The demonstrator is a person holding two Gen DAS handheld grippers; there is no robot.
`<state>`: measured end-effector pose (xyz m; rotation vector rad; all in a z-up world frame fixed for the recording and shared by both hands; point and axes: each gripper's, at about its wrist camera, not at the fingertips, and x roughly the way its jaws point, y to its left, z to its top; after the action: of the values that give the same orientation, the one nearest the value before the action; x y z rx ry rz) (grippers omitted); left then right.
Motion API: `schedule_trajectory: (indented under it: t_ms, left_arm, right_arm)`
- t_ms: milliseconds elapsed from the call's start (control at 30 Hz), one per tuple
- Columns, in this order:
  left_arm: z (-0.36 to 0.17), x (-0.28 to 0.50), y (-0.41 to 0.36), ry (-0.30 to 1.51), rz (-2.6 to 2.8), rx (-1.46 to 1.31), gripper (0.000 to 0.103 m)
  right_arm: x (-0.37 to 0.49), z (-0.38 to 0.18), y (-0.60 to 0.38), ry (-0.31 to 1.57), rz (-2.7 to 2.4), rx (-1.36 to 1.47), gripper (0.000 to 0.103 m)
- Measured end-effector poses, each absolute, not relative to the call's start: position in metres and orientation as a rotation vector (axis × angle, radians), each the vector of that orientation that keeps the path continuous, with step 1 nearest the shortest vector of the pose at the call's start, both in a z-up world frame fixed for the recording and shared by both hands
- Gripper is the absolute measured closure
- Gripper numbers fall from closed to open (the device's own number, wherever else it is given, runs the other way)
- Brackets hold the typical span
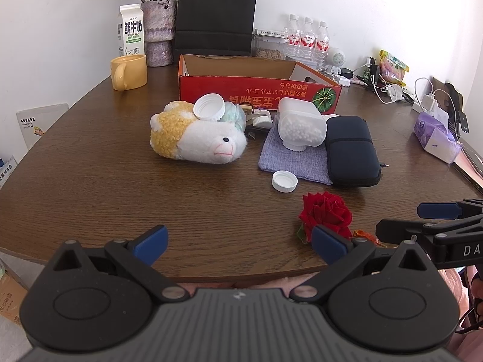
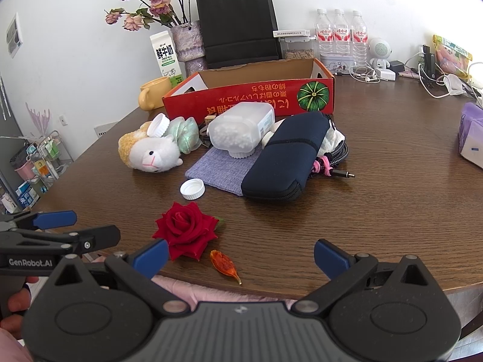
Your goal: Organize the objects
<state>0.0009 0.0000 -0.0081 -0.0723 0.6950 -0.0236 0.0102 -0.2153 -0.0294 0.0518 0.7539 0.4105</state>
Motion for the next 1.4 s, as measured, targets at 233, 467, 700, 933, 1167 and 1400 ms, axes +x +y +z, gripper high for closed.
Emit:
schedule_trajectory:
  t_ms: [233, 467, 700, 933, 1167, 1400]
  left_arm:
    - [-0.008, 0.0002, -0.0002, 0.696, -0.024, -0.073, 0.0]
    - [-0.008, 0.0005, 0.0001, 0.697, -0.024, -0.073, 0.0]
    - [-0.0079, 0.0007, 0.0003, 0.697, -0.024, -0.073, 0.0]
    - [-0.0076, 0.0007, 0.0003, 0.698, -0.024, -0.074, 0.0]
    - [-0.0076, 0.0004, -0.0002, 0.7, -0.024, -0.074, 0.0]
    - [-0.0092, -0.004, -0.0023, 0.703, -0.027, -0.074, 0.0]
  right_arm:
    - [0.0099, -0.0296, -0.2154, 0.755, 0.41, 0.052, 0.0]
    - [0.01, -0.03, -0.2152, 0.755, 0.41, 0.052, 0.0]
    - [0.0103, -0.0295, -0.2154, 0.755, 0.411, 0.052, 0.0]
    - [0.0092, -0.0308, -0.2158, 0.757, 0.409, 0.052, 0.0]
    - [0.0089, -0.0337, -0.2142, 0.761, 0.412, 0.04, 0.002]
    - [0.0089, -0.0346, -0.2128, 0.767, 0.425, -0.003, 0.026]
